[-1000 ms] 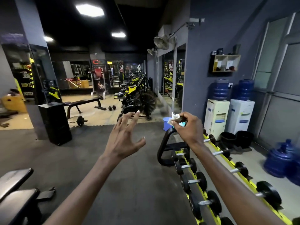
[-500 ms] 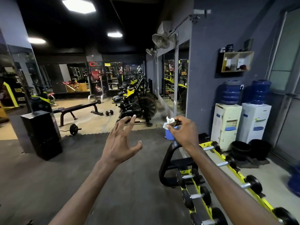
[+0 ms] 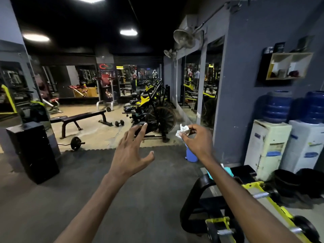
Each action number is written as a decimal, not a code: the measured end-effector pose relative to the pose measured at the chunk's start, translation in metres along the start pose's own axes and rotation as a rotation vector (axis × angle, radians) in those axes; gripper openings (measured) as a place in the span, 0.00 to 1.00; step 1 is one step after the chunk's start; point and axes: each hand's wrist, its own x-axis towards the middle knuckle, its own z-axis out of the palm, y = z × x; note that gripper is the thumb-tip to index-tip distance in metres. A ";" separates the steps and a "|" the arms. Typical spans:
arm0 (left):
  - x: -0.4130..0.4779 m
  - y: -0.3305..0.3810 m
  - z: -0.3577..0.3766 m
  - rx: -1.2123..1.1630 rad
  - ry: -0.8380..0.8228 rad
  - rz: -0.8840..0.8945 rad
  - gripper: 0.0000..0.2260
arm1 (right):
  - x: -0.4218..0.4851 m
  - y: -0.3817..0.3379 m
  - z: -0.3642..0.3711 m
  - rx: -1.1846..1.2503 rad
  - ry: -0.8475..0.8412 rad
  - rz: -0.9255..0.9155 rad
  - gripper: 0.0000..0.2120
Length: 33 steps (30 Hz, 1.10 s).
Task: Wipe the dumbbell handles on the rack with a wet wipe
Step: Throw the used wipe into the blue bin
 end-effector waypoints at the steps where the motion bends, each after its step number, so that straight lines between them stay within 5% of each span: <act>1: 0.019 -0.022 0.013 -0.005 -0.010 -0.006 0.42 | 0.018 0.005 0.023 -0.002 0.003 0.004 0.11; 15: 0.250 -0.246 0.140 0.000 -0.055 0.031 0.42 | 0.248 0.047 0.253 -0.008 -0.009 0.067 0.10; 33: 0.567 -0.471 0.399 -0.048 -0.062 0.013 0.43 | 0.584 0.204 0.516 -0.075 0.022 0.086 0.11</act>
